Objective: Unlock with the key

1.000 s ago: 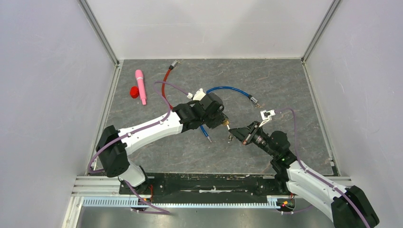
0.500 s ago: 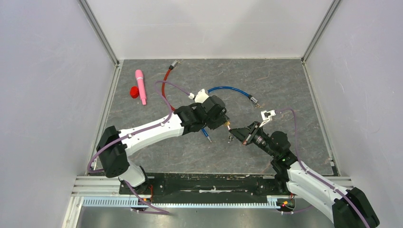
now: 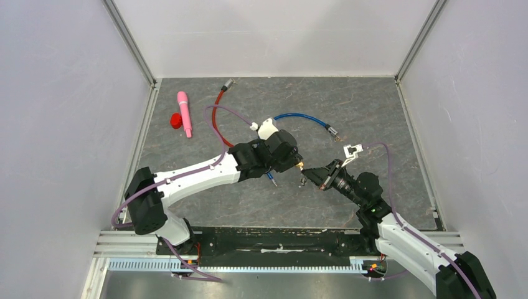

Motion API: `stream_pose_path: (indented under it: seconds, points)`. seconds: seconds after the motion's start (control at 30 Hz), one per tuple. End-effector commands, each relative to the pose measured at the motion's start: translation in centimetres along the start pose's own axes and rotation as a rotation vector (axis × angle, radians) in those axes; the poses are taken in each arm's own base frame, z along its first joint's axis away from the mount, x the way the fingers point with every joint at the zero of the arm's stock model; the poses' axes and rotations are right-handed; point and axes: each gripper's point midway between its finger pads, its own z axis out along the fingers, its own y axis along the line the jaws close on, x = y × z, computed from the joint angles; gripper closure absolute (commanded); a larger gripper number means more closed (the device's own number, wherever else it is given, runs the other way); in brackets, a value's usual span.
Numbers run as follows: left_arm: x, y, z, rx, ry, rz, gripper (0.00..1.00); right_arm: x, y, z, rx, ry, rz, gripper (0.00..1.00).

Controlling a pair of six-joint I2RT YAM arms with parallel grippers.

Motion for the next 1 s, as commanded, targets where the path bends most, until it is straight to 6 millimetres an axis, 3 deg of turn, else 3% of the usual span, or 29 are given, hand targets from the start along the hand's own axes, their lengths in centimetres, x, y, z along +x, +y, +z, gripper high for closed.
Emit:
stream_pose_path:
  seconds: [0.0,0.27,0.43,0.6,0.97]
  points:
    - [1.2,-2.3,-2.3,0.076,0.032,0.035,0.98,-2.4,1.6,0.4,-0.042,-0.077,-0.046,1.00]
    - [3.7,-2.2,-1.6,0.054,0.115,0.004,0.98,-3.4,1.9,0.4,-0.059,-0.127,-0.116,1.00]
    - [3.7,-3.3,-2.0,0.122,0.107,-0.004,0.98,-3.7,2.6,0.2,-0.095,-0.140,-0.103,1.00]
    - [3.0,-5.4,-3.6,0.304,0.080,-0.028,0.98,-3.5,3.4,-0.8,-0.207,-0.138,0.030,1.00]
    - [2.4,-8.1,-7.6,0.597,0.062,0.033,0.98,-3.9,8.1,-4.1,-0.508,-0.100,0.287,1.00]
